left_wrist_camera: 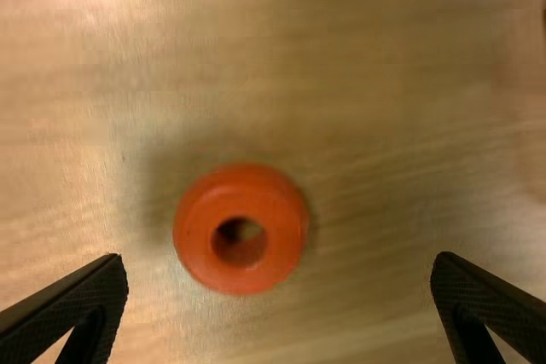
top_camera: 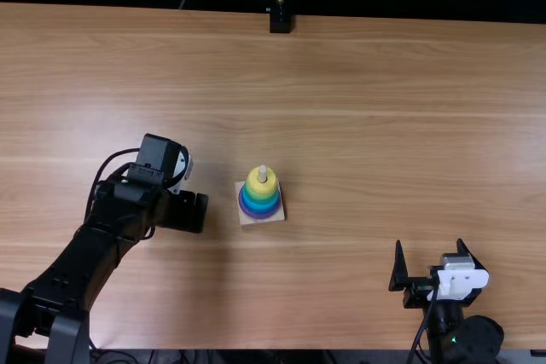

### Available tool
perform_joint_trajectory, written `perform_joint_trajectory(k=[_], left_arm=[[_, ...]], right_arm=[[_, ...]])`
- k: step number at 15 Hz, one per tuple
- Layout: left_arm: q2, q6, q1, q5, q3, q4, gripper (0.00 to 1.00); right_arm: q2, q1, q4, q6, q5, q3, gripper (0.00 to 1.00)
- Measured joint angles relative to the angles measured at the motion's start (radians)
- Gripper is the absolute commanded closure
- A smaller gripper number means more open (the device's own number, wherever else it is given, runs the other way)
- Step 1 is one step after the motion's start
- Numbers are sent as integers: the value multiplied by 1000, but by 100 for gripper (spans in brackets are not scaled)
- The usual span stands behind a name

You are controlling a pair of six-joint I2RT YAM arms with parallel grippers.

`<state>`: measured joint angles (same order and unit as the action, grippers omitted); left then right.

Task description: Build the Hanoi tower: stack the rings onto the peg from bottom to top in this color order: purple, dark blue, light blue, dark green, light green, yellow, orange.

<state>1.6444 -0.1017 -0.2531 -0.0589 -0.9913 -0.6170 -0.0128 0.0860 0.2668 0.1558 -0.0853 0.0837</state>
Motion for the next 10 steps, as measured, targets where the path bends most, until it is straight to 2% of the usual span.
perform_joint_trajectory(k=[4,10], left_arm=[[0,55,6,0,32,37,0],[3,73,19,2,38,58,0]], right_arm=[[0,0,0,0,0,0,0],[0,0,0,0,0,0,0]])
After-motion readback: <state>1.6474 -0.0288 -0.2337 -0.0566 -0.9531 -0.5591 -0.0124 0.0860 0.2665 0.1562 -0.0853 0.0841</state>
